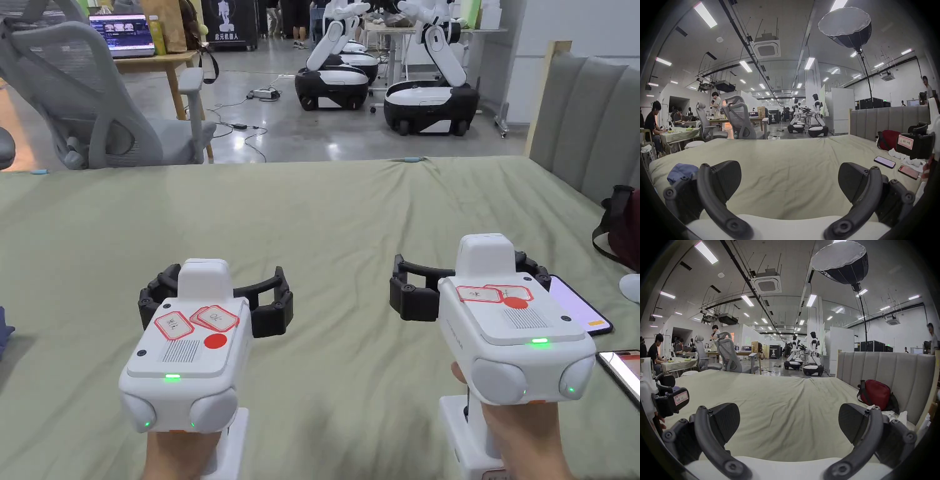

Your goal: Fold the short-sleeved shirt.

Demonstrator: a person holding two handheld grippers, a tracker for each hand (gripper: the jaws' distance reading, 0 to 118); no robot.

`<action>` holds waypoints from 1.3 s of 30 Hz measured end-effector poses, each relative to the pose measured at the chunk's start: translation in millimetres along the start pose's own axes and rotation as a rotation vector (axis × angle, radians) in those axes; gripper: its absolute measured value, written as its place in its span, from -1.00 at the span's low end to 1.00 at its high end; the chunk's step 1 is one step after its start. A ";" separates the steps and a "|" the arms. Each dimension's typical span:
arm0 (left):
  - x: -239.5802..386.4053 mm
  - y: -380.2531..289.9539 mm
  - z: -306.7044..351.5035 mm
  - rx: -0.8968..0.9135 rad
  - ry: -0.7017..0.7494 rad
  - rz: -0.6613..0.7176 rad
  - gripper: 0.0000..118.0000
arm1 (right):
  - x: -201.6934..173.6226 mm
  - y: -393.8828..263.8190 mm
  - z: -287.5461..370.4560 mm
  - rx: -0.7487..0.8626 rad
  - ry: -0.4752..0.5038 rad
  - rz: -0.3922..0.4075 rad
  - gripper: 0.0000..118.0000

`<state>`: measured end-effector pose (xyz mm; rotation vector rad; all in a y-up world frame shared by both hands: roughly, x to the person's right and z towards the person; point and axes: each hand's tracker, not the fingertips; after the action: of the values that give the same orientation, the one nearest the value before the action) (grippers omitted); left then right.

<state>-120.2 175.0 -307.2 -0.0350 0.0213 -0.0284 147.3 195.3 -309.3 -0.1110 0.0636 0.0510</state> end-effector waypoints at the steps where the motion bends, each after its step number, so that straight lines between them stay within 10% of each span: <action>1: -1.3 1.6 -0.1 -0.011 0.002 0.025 1.00 | -0.1 0.1 0.2 0.002 0.000 0.007 1.00; 39: -5.3 7.0 10.8 -0.007 -0.006 0.042 1.00 | -11.0 17.4 17.8 -0.031 0.062 -0.132 1.00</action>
<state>-125.1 182.5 -296.5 -0.0418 0.0162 0.0137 136.4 214.0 -292.8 -0.1478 0.1175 -0.0833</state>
